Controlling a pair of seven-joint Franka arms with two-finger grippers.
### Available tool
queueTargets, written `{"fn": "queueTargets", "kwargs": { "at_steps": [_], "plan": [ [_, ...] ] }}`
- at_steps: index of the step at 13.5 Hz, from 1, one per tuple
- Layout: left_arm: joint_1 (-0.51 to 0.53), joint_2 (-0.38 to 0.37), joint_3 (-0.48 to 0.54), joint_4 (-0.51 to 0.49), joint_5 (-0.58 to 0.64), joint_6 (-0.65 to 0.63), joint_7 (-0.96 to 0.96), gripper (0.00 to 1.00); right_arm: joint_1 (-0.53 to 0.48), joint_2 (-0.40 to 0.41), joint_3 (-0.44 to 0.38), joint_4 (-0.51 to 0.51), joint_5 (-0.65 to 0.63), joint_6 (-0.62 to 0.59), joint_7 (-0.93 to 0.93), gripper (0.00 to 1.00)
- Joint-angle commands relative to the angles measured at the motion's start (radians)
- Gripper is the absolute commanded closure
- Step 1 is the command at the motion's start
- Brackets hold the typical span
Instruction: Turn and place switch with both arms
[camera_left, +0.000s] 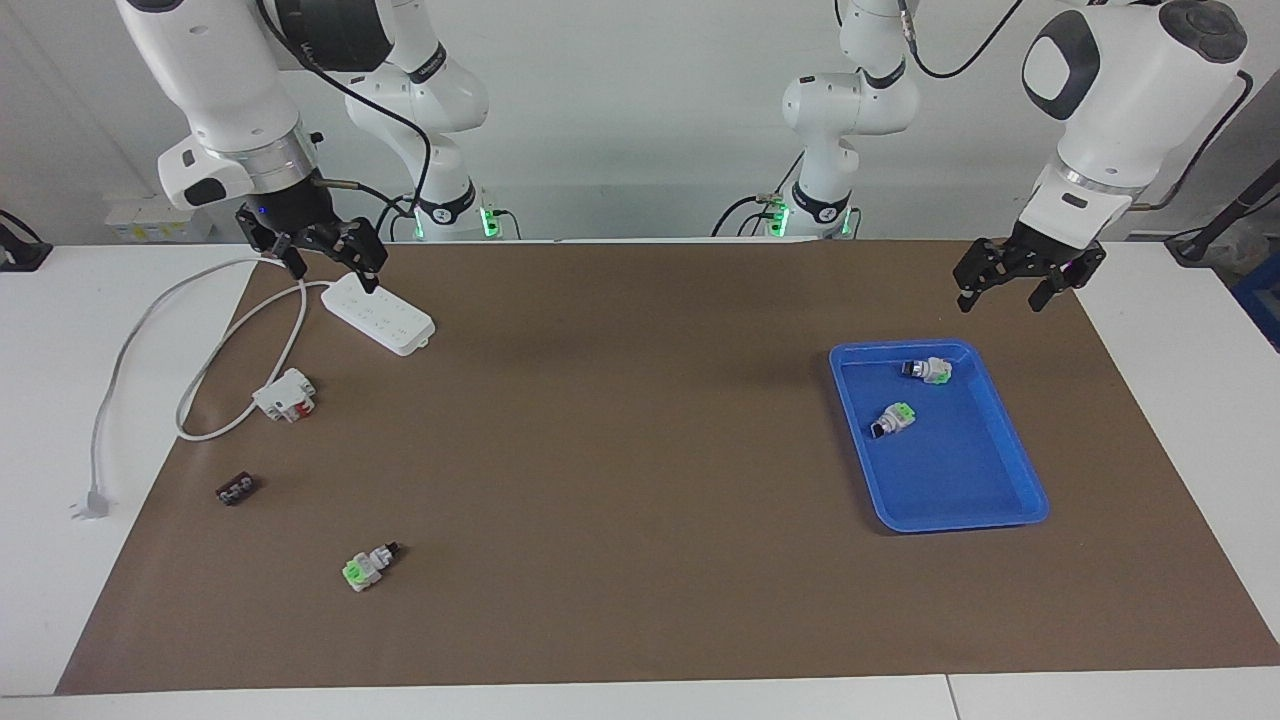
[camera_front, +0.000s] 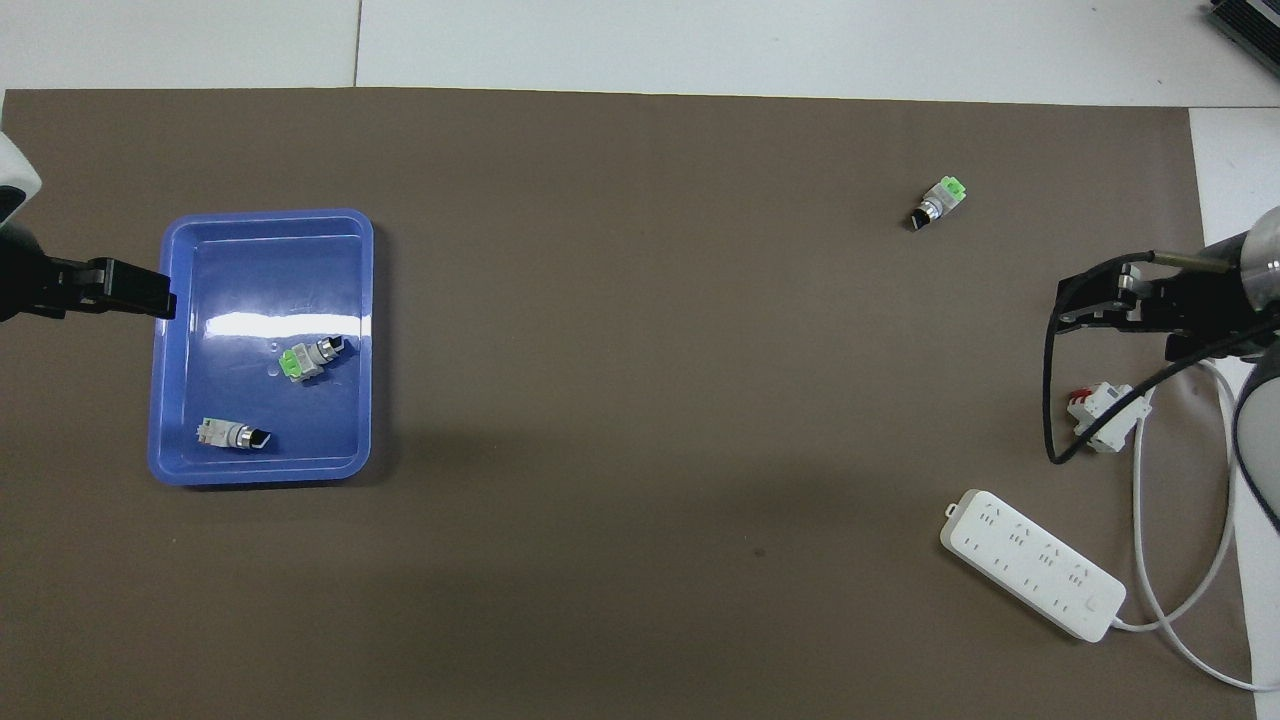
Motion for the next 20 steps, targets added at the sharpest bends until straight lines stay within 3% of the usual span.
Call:
{"fn": "queueTargets", "kwargs": {
  "at_steps": [1, 9, 16, 20],
  "plan": [
    [-0.020, -0.003, 0.010, 0.020, 0.009, -0.039, 0.012, 0.00, -0.005, -0.010, 0.005, -0.010, 0.013, 0.005, -0.003, 0.00],
    [-0.020, 0.005, 0.008, 0.044, 0.001, -0.031, 0.032, 0.00, -0.010, -0.010, 0.007, -0.002, 0.022, 0.013, -0.041, 0.00],
    [-0.018, 0.000, 0.010, 0.034, 0.000, -0.024, 0.074, 0.00, -0.033, 0.033, 0.000, 0.007, 0.002, 0.129, -0.646, 0.00],
    [-0.020, -0.002, 0.008, 0.032, 0.000, -0.024, 0.071, 0.00, -0.042, 0.158, 0.002, 0.104, -0.001, 0.143, -1.082, 0.00]
  ]
}}
